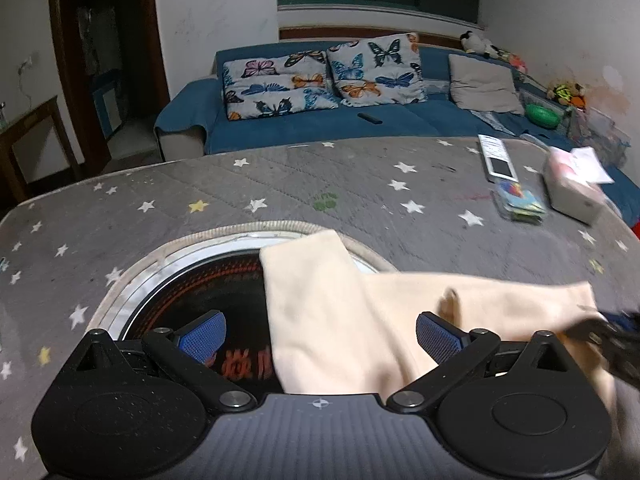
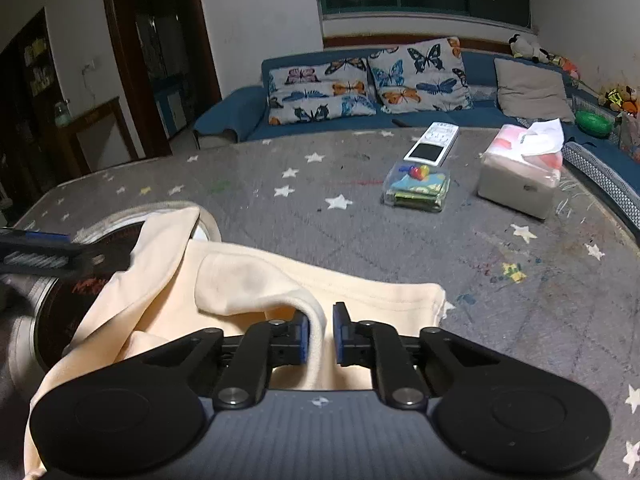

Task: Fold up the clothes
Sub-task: 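Grasp the sweatshirt shoulder with the left gripper while the right gripper grasps the other shoulder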

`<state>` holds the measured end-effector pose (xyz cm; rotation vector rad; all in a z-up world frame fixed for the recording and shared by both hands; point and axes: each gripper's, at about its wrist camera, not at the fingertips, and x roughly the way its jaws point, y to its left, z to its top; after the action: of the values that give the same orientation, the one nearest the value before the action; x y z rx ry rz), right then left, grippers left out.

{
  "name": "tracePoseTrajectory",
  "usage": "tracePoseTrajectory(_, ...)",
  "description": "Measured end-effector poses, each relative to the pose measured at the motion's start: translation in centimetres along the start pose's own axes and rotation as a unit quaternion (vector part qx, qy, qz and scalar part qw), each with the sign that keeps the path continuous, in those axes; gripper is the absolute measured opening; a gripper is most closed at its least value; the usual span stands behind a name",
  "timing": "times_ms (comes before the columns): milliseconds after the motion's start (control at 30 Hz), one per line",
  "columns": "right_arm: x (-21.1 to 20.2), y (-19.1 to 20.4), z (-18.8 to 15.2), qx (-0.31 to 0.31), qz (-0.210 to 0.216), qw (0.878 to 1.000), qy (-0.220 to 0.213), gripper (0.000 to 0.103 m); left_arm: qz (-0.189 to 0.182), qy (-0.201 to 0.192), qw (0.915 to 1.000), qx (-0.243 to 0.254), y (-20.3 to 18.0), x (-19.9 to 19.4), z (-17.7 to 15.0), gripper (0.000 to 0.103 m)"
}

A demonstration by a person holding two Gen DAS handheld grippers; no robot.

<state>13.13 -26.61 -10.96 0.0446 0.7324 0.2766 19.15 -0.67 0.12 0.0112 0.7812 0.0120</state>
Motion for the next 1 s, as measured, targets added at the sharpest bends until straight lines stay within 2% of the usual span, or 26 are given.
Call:
tracePoseTrajectory(200,-0.1,0.3,0.3,-0.023,0.016,1.000,-0.003,0.014,0.001,0.022,0.9991,-0.036,0.7,4.1,2.1,0.096)
tracePoseTrajectory(400,1.4,0.6,0.5,-0.041,0.003,0.999,0.005,0.029,0.013,0.042,0.9982,-0.041,0.4,7.4,3.1,0.088)
tracePoseTrajectory(533,2.1,0.5,0.4,-0.043,0.007,0.999,0.009,0.029,0.024,0.057,0.9972,-0.042,0.3,8.9,3.0,0.082)
tracePoseTrajectory(667,2.3,0.5,0.4,-0.045,0.005,0.999,0.007,0.027,0.027,0.049,0.9980,-0.029,0.2,9.1,2.8,0.076)
tracePoseTrajectory(733,2.4,0.5,0.4,-0.045,0.005,0.999,0.006,0.012,0.021,0.045,0.9985,-0.024,0.2,9.0,2.9,0.060)
tracePoseTrajectory(767,2.1,0.5,0.4,-0.044,0.005,0.999,0.002,0.010,0.018,0.044,0.9986,-0.023,0.3,8.9,2.9,0.055)
tracePoseTrajectory(833,1.5,0.4,0.4,-0.041,0.006,0.999,-0.005,0.006,0.009,0.042,0.9988,-0.022,0.6,8.7,3.0,0.034)
tracePoseTrajectory(900,0.9,0.4,0.5,-0.038,0.006,0.999,-0.013,0.004,-0.003,0.041,0.9988,-0.028,1.0,8.4,3.0,0.022)
tracePoseTrajectory(1000,-0.7,0.1,0.5,-0.030,-0.001,0.999,-0.028,0.004,-0.005,0.028,0.9990,-0.034,1.6,7.4,2.8,0.018)
